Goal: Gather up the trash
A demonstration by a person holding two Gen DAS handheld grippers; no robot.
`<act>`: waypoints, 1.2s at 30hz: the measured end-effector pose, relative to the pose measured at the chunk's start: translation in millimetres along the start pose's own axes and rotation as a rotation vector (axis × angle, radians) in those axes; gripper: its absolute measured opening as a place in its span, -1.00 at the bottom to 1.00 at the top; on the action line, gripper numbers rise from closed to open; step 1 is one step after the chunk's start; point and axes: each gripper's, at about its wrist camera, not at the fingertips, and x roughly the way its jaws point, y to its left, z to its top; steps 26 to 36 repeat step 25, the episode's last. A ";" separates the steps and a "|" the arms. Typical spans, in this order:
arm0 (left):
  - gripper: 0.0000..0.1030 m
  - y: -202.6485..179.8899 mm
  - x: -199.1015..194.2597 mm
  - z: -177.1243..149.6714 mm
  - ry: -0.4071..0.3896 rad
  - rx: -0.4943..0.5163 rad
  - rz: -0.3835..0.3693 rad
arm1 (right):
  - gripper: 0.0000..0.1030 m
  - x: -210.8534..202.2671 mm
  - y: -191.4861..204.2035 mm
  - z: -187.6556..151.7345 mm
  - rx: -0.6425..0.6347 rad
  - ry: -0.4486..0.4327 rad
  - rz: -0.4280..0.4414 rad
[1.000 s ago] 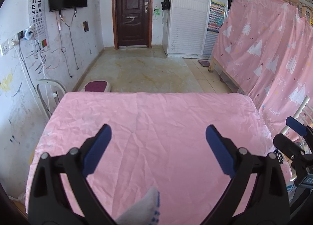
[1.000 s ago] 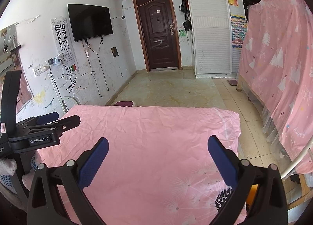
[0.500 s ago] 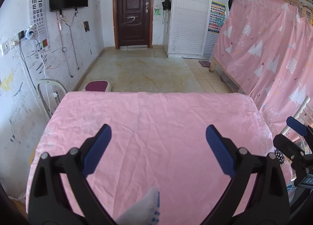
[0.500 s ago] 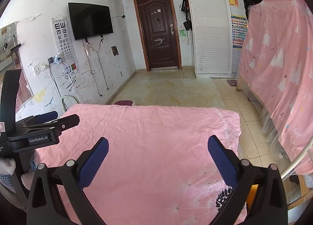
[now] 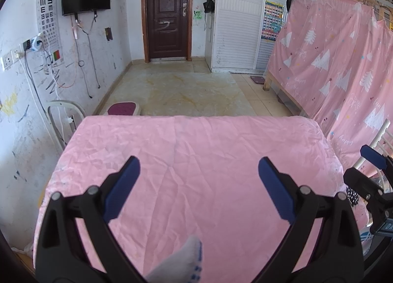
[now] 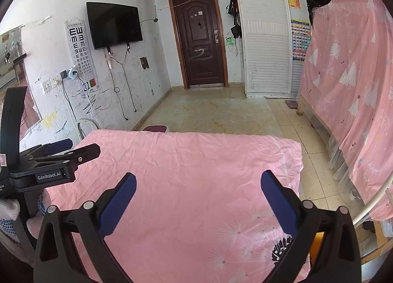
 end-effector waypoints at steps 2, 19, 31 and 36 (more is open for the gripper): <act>0.81 0.8 -0.1 0.1 -0.004 0.003 0.008 | 0.78 0.3 -0.7 0.0 -0.001 0.001 0.001; 0.81 1.7 2.0 -3.8 -0.002 0.006 0.015 | 0.78 1.5 -0.3 -0.8 -0.004 0.005 -0.001; 0.81 1.3 2.2 -4.0 -0.001 0.006 0.016 | 0.78 2.9 -1.1 -1.0 -0.004 0.009 -0.002; 0.81 1.3 2.2 -4.0 -0.001 0.006 0.016 | 0.78 2.9 -1.1 -1.0 -0.004 0.009 -0.002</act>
